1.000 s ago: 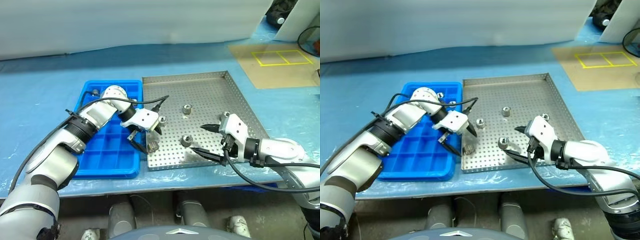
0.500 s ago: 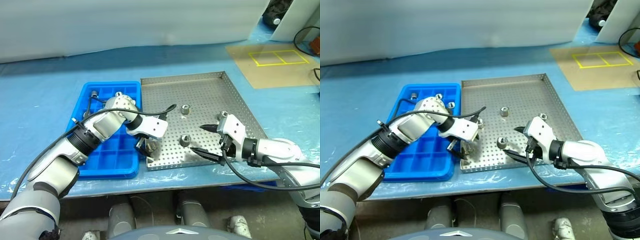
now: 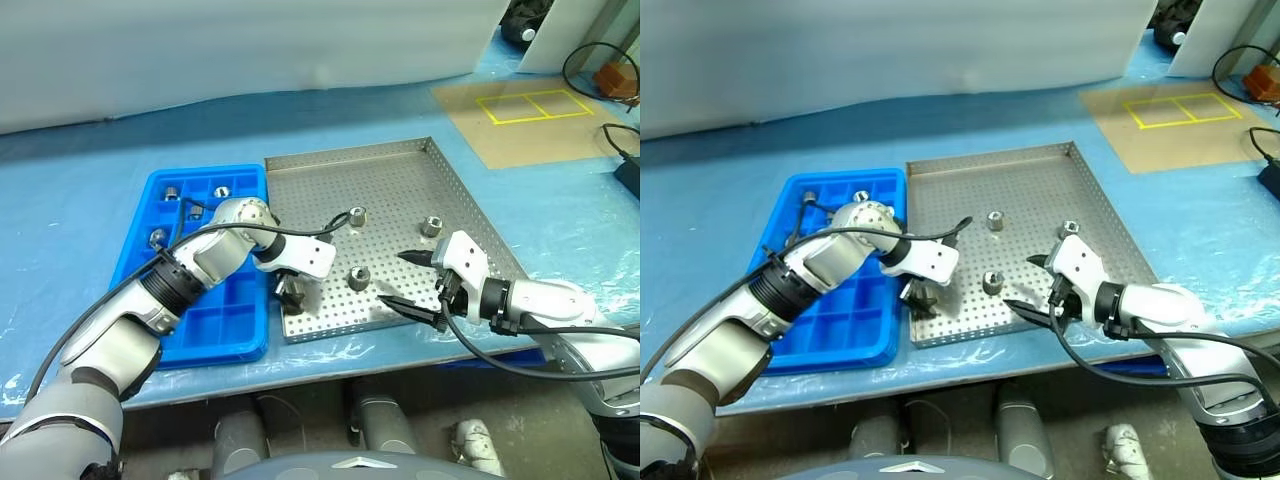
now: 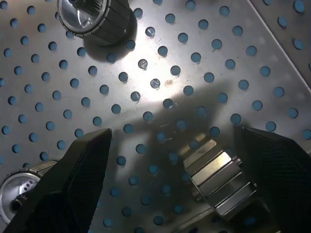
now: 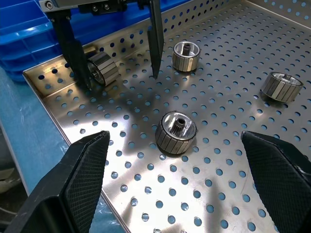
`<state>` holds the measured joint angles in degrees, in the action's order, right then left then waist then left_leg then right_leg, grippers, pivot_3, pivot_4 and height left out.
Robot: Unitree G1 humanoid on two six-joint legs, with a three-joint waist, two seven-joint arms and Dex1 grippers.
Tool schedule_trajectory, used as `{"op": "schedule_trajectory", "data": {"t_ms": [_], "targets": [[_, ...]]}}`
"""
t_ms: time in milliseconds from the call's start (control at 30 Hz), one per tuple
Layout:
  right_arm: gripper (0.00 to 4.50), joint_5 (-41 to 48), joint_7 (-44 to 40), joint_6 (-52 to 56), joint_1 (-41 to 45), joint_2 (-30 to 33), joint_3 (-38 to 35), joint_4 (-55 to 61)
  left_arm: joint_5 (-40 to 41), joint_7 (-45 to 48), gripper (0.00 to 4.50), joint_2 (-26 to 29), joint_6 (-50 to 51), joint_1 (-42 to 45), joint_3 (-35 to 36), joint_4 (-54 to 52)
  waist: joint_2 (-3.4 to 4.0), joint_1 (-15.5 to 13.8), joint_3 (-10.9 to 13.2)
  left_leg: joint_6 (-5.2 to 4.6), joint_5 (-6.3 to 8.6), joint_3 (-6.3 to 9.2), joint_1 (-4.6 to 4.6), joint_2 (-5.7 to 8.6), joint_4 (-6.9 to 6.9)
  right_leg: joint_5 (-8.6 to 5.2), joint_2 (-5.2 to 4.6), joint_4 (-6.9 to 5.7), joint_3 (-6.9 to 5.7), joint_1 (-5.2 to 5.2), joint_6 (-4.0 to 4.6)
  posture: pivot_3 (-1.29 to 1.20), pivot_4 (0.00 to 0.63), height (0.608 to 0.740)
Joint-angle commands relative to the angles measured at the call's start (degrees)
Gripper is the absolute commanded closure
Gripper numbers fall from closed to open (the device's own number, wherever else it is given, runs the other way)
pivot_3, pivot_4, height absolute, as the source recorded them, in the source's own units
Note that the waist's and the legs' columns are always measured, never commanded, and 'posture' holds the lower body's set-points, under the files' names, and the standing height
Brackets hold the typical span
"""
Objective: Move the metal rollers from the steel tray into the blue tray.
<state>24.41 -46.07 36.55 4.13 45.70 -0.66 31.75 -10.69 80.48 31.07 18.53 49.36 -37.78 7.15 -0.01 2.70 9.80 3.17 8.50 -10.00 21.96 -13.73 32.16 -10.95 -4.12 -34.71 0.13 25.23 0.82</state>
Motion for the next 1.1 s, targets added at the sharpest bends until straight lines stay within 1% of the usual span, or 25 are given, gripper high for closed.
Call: {"op": "schedule_trajectory", "data": {"t_ms": [33, 200, 400, 433, 467, 533, 633, 833, 967, 1100], "targets": [[0.03, -0.4, -0.4, -1.6, 2.0, -0.3, 0.4, -0.8, -0.5, 2.4, 0.0, 3.9, 4.7, -1.2, 1.4, -1.7, 0.0, 0.0, 0.0, 0.0, 0.0, 0.0, 0.02, 0.0, -0.02, 0.0, 0.0, 0.01, 0.0, 0.02, 0.0, -0.34, 0.15, 0.74], [0.03, -1.3, -0.4, -2.4, 2.6, -1.0, 1.7, -1.7, 0.3, 4.3, 0.0, 7.1, 9.7, -2.6, 1.2, -7.8, 0.01, -0.1, 0.0, 0.01, 0.01, 0.0, 0.0, -0.02, -0.2, 0.0, 0.03, 0.03, -0.01, 0.06, 0.07, -0.33, 0.15, 0.74], [0.03, -1.7, -0.1, -2.7, 2.6, -1.6, 2.0, -1.9, -1.0, 3.7, 0.0, 8.3, 7.4, -2.8, 0.3, -7.6, 0.01, -0.1, 0.0, 0.03, 0.0, -0.01, -0.05, -0.01, -0.2, 0.0, 0.03, 0.02, 0.0, 0.05, 0.08, -0.33, 0.15, 0.74], [0.0, -1.8, 0.0, -2.8, 2.5, -1.6, 1.9, -1.9, -0.9, 4.0, 0.37, 8.3, 6.8, -2.7, 0.2, -7.6, 0.01, -0.1, 0.0, 0.05, -0.01, -0.01, -0.07, -0.02, -0.2, -0.01, 0.03, 0.01, 0.0, 0.04, 0.07, -0.34, 0.15, 0.74], [0.0, -1.8, 0.1, -2.7, 2.4, -1.7, 1.8, -1.9, -0.7, 4.5, 0.58, 8.4, 6.3, -2.8, 0.1, -7.8, 0.01, -0.2, 0.0, 0.06, -0.01, -0.01, -0.08, -0.02, -0.2, -0.01, 0.03, 0.0, 0.01, 0.04, 0.07, -0.34, 0.15, 0.74], [0.0, -1.8, 0.2, -2.6, 2.3, -1.8, 1.6, -1.7, -0.6, 5.2, 1.18, 8.5, 5.6, -2.9, 0.1, -8.0, 0.01, -0.2, 0.0, 0.07, -0.02, -0.01, -0.09, -0.01, -0.19, -0.01, 0.03, 0.0, 0.01, 0.02, 0.07, -0.34, 0.15, 0.74], [0.0, -1.9, 0.4, -2.6, 2.0, -1.8, 1.4, -1.6, -2.0, 3.4, 2.24, 7.8, 4.6, -2.9, 0.0, -7.0, 0.01, -0.2, 0.0, 0.07, -0.02, -0.01, -0.09, 0.0, -0.15, -0.01, 0.02, 0.0, 0.01, -0.01, 0.07, -0.35, 0.15, 0.74], [0.0, -1.8, 0.7, -2.4, 1.6, -1.8, 1.2, -1.3, -1.6, 3.8, 2.24, 7.4, 4.0, -2.7, 0.1, -6.7, 0.01, -0.2, 0.0, 0.07, -0.02, -0.01, -0.09, -0.01, -0.12, -0.01, 0.02, -0.01, 0.01, -0.02, 0.06, -0.34, 0.15, 0.74], [0.0, -1.8, 0.8, -2.5, 1.8, -1.8, 1.3, -1.5, -1.9, 2.0, 2.24, 6.5, 3.3, -2.8, 0.6, -6.4, 0.01, -0.3, 0.0, 0.07, -0.02, 0.0, -0.08, 0.0, -0.12, 0.0, 0.01, -0.01, 0.01, -0.02, 0.07, -0.34, 0.15, 0.74], [0.0, -1.8, 0.8, -2.6, 2.1, -2.0, 1.6, -1.9, 0.8, -2.5, 2.24, 2.2, 1.8, -2.2, 4.0, -5.9, 0.0, -0.7, 0.0, 0.05, -0.01, 0.0, -0.02, 0.05, -0.08, -0.01, -0.05, 0.0, 0.0, -0.03, 0.06, -0.34, 0.15, 0.74]]}}
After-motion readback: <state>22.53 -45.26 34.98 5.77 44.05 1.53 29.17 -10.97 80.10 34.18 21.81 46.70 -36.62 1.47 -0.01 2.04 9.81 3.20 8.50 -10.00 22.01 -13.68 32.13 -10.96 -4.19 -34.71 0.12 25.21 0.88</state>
